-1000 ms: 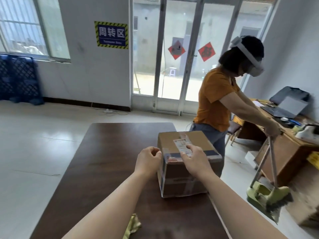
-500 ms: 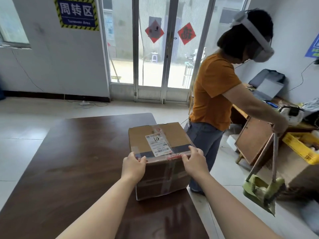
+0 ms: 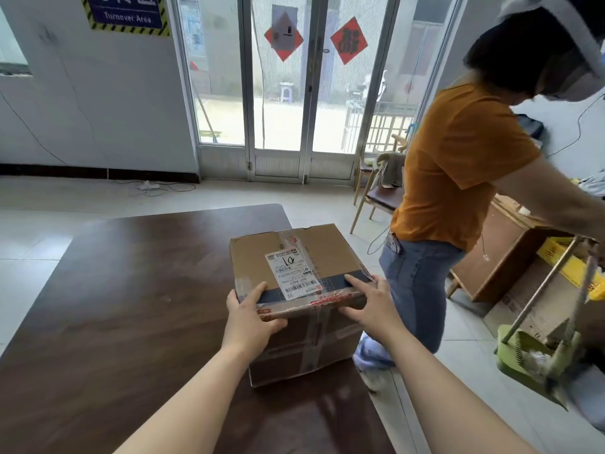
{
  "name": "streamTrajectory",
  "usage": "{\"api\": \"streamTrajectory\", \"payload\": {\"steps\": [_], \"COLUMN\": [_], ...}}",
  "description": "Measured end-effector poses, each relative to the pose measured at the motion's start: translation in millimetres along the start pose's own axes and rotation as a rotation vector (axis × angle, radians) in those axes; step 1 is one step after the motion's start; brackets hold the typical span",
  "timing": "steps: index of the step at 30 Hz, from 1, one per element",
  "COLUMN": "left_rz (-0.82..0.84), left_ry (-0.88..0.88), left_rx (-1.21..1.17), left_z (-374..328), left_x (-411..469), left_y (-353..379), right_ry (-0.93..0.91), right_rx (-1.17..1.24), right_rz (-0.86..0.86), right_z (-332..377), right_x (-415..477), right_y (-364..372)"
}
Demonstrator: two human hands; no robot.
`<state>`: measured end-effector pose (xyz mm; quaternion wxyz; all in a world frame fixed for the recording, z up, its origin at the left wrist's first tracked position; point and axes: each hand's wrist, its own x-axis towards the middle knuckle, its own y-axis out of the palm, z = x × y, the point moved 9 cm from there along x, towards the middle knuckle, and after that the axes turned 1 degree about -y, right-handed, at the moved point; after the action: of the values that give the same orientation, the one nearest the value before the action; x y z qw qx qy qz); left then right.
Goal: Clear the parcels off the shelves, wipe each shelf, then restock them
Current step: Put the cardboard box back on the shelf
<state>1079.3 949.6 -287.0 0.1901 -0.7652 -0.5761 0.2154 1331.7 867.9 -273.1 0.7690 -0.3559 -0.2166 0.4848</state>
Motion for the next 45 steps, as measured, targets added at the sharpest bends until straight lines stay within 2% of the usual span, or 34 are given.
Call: {"api": "streamTrajectory", "payload": {"steps": [14,22,37,45], "left_rz": [-0.12,-0.154,-0.403,-0.631], "left_ry": [0.059,0.041,0.023,-0.009], "left_rx": [0.012,-0.005,0.09,0.103], "left_z": [14.9,21.3,26.5,40.9], "left_x": [-8.1,-25.1,-72.6,-140.2], "left_y": [-29.9,-76.2,-224.1,-347.6], "right_ry": [-0.106,-0.2,-0.419,-0.611], "right_rx": [-0.05,-0.055,-0.018,0.08], "right_rz": [-0.098,-0.103,-0.076,0.002], "right_z": [28.7,84.2,232.4,354.5], "right_x": [-15.0,-29.2,-54.2,-89.3], "right_y": [18.7,21.1,44.2,86.3]}}
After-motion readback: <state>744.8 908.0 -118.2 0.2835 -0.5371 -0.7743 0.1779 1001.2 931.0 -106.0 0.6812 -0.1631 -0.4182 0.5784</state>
